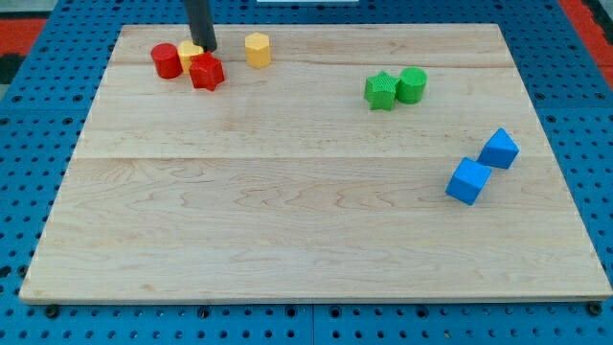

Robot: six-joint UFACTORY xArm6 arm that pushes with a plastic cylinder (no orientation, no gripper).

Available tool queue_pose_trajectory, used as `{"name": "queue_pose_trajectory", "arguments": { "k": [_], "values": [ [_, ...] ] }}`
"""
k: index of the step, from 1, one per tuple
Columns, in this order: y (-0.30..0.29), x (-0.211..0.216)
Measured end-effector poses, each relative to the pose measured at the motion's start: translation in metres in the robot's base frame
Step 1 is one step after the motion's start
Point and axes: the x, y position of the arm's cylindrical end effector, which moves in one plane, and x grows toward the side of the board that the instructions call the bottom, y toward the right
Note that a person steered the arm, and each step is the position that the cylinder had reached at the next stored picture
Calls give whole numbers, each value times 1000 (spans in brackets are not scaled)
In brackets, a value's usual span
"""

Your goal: Push the yellow heart towards down

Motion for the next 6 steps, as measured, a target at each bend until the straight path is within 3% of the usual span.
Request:
{"name": "queue_pose_trajectory", "arguments": {
  "k": [2, 3, 4, 6],
  "values": [
    [-12, 49],
    [-10, -15],
    [-52, -34],
    [-25, 83]
  ]
}}
